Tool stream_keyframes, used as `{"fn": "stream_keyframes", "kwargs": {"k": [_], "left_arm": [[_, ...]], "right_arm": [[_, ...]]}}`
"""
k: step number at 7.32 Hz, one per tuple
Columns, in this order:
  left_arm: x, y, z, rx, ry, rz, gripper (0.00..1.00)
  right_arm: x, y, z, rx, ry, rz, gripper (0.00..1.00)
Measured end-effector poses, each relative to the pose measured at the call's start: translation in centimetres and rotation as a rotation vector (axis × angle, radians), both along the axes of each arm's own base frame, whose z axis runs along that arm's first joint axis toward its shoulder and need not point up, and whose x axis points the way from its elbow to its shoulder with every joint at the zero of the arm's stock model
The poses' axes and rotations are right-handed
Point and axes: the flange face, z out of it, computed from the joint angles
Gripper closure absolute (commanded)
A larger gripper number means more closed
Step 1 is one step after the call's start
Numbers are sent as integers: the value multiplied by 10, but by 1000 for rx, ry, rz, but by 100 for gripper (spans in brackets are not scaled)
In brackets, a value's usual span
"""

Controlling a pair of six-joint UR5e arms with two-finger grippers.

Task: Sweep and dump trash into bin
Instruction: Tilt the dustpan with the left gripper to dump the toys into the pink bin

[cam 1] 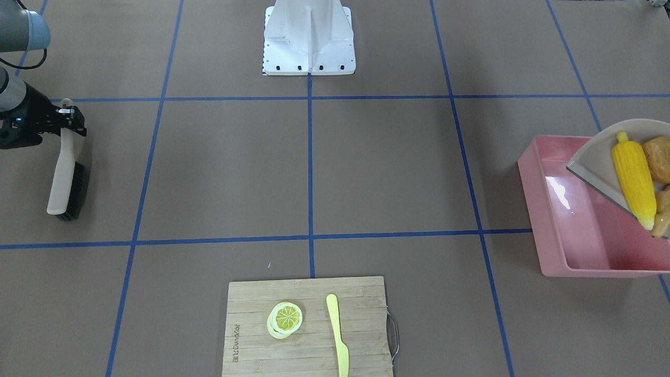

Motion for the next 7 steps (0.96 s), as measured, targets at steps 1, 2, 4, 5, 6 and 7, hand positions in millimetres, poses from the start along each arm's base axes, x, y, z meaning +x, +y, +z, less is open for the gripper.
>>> {"fn": "stream_keyframes", "kwargs": {"k": [1,2,4,5,6,7], "left_arm": [[-7,0,-8,34,-87,19,100],[-13,0,-16,66,-157,29,100],[-19,-1,-26,106,-263,44,100],[-21,-3,-28,119,-301,49,100],[-22,-5,-28,124,-318,52,100],[-22,-6,-28,126,-324,54,100]], "right_arm": [[-1,0,-1,1,-2,-2,0],[-1,1,-2,3,-3,-3,0],[2,-1,-6,9,-8,4,0],[9,-5,-9,17,-11,24,0],[20,-11,-14,32,-11,53,0],[35,-24,-20,42,-11,97,0]]}}
